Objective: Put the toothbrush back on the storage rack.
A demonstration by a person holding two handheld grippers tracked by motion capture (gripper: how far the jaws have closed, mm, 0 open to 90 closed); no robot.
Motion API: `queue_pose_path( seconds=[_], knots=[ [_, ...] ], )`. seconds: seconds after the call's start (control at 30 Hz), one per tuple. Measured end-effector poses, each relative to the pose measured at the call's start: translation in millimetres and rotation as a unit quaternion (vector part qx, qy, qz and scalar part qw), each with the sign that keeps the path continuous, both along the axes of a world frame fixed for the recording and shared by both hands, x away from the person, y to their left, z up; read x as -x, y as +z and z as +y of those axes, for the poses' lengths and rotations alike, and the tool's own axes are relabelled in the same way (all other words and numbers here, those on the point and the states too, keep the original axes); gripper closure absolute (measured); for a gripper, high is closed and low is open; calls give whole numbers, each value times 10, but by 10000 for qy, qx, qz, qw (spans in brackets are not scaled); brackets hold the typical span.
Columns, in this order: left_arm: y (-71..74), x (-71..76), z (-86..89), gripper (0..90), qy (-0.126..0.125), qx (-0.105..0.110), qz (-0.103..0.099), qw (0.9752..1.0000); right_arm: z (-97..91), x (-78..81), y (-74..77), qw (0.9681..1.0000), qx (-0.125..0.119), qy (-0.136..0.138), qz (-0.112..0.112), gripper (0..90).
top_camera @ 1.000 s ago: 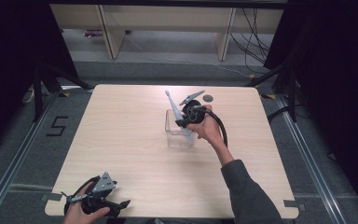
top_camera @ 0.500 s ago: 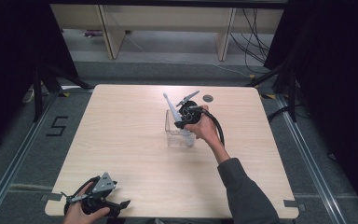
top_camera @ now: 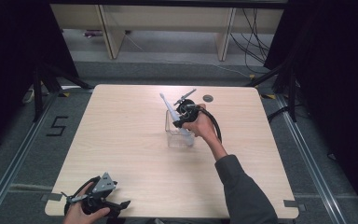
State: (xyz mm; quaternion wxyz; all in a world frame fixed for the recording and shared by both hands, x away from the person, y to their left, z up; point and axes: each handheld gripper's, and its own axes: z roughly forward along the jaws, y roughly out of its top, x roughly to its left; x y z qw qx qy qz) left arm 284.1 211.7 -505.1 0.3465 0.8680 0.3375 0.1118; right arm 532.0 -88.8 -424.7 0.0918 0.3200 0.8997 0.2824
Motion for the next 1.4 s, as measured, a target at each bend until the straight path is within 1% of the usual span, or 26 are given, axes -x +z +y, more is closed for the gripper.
queue_pose_path(
  seconds=[0.17, 0.2, 0.23, 0.27, 0.4, 0.43, 0.5, 0.57, 0.6, 0.63, 0.67, 0.77, 0.8, 0.83, 0.87, 0.93, 0.97, 1.03, 1.07, 1.13, 1.2, 1.27, 1.3, 1.33, 1.37, 1.4],
  knots=[
    [-3, 0, 1, 151, -3, -2, 4, 10000, 6, -5, -10, 10000, -7, -32, -4, 660],
    [-3, 1, -1, 151, -3, 0, 0, 10000, 6, -2, -7, 10000, -18, -54, 31, 653],
    [-3, 2, -2, 151, -2, 0, -2, 10000, 10, 13, 2, 9998, -42, -113, 172, 645],
    [-10, 0, -4, 151, -9, 27, -8, 10000, 2, 5, -3, 10000, -50, -24, 69, 644],
    [-7, 1, -2, 151, -12, -21, 7, 10000, -18, 32, 30, 9999, -99, -114, 44, 602],
    [-7, 8, -7, 151, -11, 33, 28, 10000, -24, 53, 50, 9995, -99, -262, 136, 583],
    [-10, 7, -7, 151, 13, 31, 27, 10000, -49, 72, 81, 9994, -162, -308, 85, 527],
    [-8, 1, 2, 151, -7, -34, 8, 10000, -96, 94, 129, 9994, -306, -177, -42, 497],
    [-8, 1, 2, 151, -9, -38, 10, 10000, -121, 115, 151, 9988, -386, -270, -132, 480],
    [-6, 2, 2, 151, -8, -38, 11, 10000, -137, 135, 181, 9986, -425, -284, -113, 471],
    [-8, 4, -1, 151, 3, -21, 13, 10000, -166, 148, 203, 9982, -535, -163, -214, 464],
    [-12, 6, -1, 151, -6, -42, 20, 10000, -222, 210, 255, 9977, -583, -71, -330, 461],
    [-14, 7, -2, 151, 13, -34, 29, 10000, -247, 235, 271, 9974, -627, -66, -347, 457],
    [-11, 5, 1, 151, 2, -48, 13, 10000, -247, 256, 267, 9969, -669, -242, -348, 451],
    [-9, 7, 0, 151, 5, -35, 13, 10000, -276, 284, 295, 9974, -627, -272, -249, 446],
    [-8, 5, 3, 151, 2, -8, 2, 10000, -305, 306, 303, 9969, -678, -292, -284, 439],
    [-9, 5, 3, 151, 20, -2, 8, 10000, -317, 312, 292, 9961, -764, -227, -378, 432],
    [-14, 3, 2, 151, 19, -27, 18, 10000, -344, 327, 297, 9960, -723, -350, -385, 421],
    [-14, 7, 0, 151, 18, -24, 21, 10000, -375, 323, 309, 9952, -811, -64, -543, 420],
    [-12, 14, -3, 151, 29, -18, 22, 10000, -399, 349, 314, 9945, -886, -57, -547, 415],
    [-11, 14, -1, 151, 39, -15, 18, 10000, -425, 398, 322, 9946, -914, -177, -457, 409],
    [-15, 13, 1, 151, 52, -6, 20, 10000, -463, 416, 332, 9938, -957, -75, -554, 398],
    [-16, 10, 2, 151, 48, -17, 24, 10000, -470, 439, 334, 9939, -952, -195, -529, 394],
    [-17, 9, 4, 151, 46, -19, 24, 10000, -489, 445, 330, 9923, -1051, -138, -643, 390],
    [-17, 8, 4, 151, 48, -20, 25, 10000, -494, 461, 331, 9919, -1096, -195, -611, 385],
    [-25, 5, 2, 151, 52, 4, 20, 10000, -522, 465, 345, 9922, -1054, -128, -651, 383]
  ],
)
